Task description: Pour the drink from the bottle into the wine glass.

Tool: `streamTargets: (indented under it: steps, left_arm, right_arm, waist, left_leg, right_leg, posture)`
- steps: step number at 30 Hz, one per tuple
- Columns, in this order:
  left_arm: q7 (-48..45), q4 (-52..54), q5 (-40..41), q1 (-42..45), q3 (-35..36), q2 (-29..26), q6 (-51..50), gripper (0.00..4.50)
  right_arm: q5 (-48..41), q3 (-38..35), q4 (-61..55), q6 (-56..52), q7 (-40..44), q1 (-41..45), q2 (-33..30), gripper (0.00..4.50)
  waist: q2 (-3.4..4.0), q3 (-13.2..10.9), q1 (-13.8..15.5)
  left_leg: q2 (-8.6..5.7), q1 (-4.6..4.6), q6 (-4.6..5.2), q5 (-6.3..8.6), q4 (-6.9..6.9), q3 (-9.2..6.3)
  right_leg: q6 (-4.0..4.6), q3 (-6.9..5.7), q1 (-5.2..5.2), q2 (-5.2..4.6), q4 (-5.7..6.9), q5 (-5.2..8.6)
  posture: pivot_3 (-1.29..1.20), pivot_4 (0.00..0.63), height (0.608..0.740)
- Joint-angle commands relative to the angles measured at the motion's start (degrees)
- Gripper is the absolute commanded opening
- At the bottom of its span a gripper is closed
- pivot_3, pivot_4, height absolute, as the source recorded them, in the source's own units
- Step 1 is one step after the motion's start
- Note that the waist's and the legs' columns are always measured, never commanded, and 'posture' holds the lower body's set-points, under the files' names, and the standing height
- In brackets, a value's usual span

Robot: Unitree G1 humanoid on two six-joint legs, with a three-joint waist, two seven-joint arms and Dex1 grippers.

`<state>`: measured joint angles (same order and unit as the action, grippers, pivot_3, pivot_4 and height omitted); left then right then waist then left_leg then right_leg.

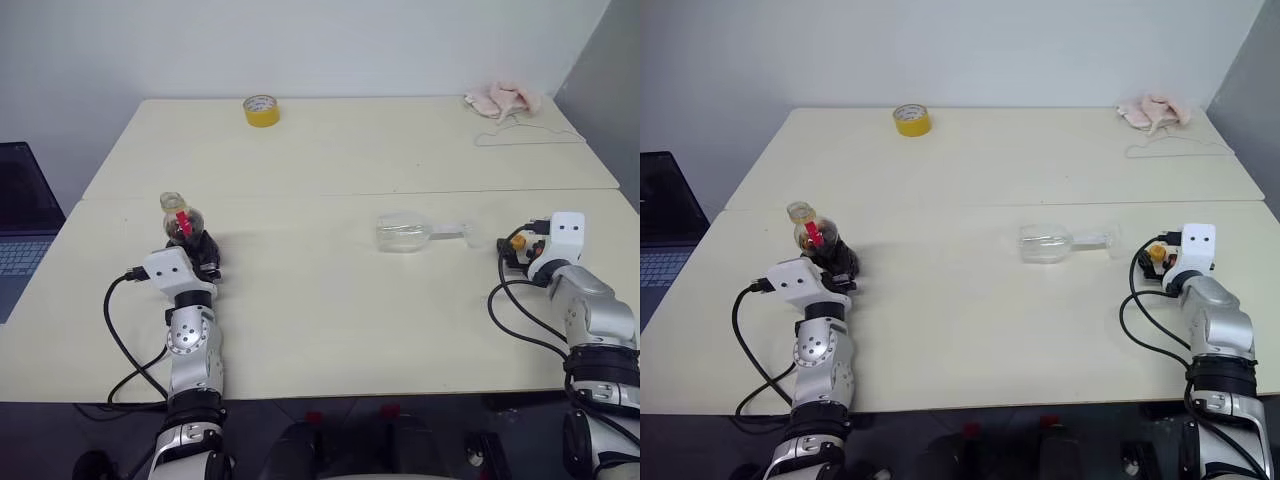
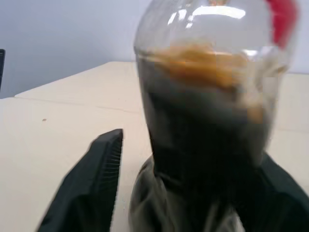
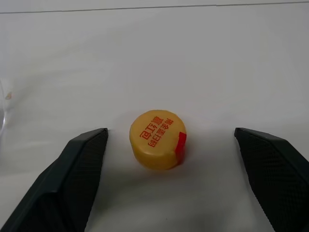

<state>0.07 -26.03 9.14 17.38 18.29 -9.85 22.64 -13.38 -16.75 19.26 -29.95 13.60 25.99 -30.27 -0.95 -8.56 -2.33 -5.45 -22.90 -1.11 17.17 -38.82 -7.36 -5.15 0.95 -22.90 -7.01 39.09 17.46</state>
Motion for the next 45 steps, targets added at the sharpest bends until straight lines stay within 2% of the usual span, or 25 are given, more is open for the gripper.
streamTargets:
  steps: [1, 8, 18, 26, 38, 43, 45]
  left_arm:
    - [1.2, 1.0, 0.1, -0.3, 0.9, -0.5, -0.1, 4.38]
    - [0.2, 2.5, 0.7, -1.6, 0.2, -0.2, -1.7, 4.48]
    - [-3.4, 11.8, 1.4, -5.2, -3.0, 0.4, -6.3, 4.48]
    - [-2.3, 18.7, 0.9, -8.9, -4.3, 2.8, -10.3, 4.48]
    - [-1.4, 29.0, -0.4, -14.6, -5.0, 2.6, -15.9, 4.48]
    - [-3.1, 33.1, -1.1, -19.1, -6.3, 2.5, -16.2, 4.48]
    - [-5.5, 35.3, -0.4, -21.7, -8.3, 2.5, -16.9, 4.48]
  right_arm:
    - [0.7, -0.6, 0.3, 2.0, 0.5, 1.8, -1.5, 4.5]
    - [1.2, -0.9, 0.8, 3.4, 1.2, 3.8, -2.3, 4.5]
    - [0.6, -2.2, 4.6, 5.2, 3.6, 5.3, -4.4, 4.5]
    - [0.7, -1.9, 4.9, 7.2, 3.6, 5.5, -3.9, 4.5]
    - [0.5, -1.4, 3.0, 8.2, 7.3, 5.9, -7.1, 4.5]
    - [1.1, -0.3, 0.3, 8.6, 11.1, 5.2, -10.0, 4.5]
    - [1.0, 1.5, -2.8, 9.0, 16.6, 4.7, -13.0, 4.5]
  waist:
    - [0.0, 0.0, 0.0]
    - [0.0, 0.0, 0.0]
    - [0.0, 0.0, 0.2]
    - [0.0, 0.0, 0.4]
    - [0.0, 0.0, 0.5]
    - [0.02, 0.0, 0.5]
    - [0.05, 0.0, 0.6]
  left_leg:
    - [0.0, 0.0, 0.0, 0.0, 0.0, 0.0]
    - [0.0, 0.0, 0.0, 0.0, 0.0, 0.01]
    - [-0.02, -0.01, 0.0, 0.0, -0.03, 0.0]
    - [-0.01, -0.01, 0.0, 0.0, -0.02, 0.02]
    - [0.0, 0.0, 0.0, 0.0, -0.03, 0.02]
    - [-0.01, 0.0, 0.0, 0.0, -0.01, 0.03]
    - [-0.02, -0.01, 0.0, 0.0, -0.01, 0.03]
  right_leg:
    - [0.0, 0.0, 0.0, 0.0, 0.0, 0.0]
    - [0.0, 0.01, 0.0, -0.01, 0.0, 0.0]
    - [0.0, 0.01, 0.03, -0.02, -0.02, 0.0]
    - [0.0, 0.01, 0.05, -0.01, -0.04, 0.0]
    - [0.0, 0.01, 0.08, -0.01, -0.06, 0.0]
    - [0.0, 0.02, 0.09, -0.02, -0.09, 0.0]
    - [0.0, 0.01, 0.09, -0.02, -0.09, 0.0]
  posture:
    - [0.0, 0.15, 0.74]
    - [0.0, 0.15, 0.74]
    - [0.0, 0.15, 0.74]
    - [0.0, 0.15, 0.74]
    - [0.0, 0.15, 0.74]
    - [0.0, 0.15, 0.74]
    - [0.0, 0.15, 0.74]
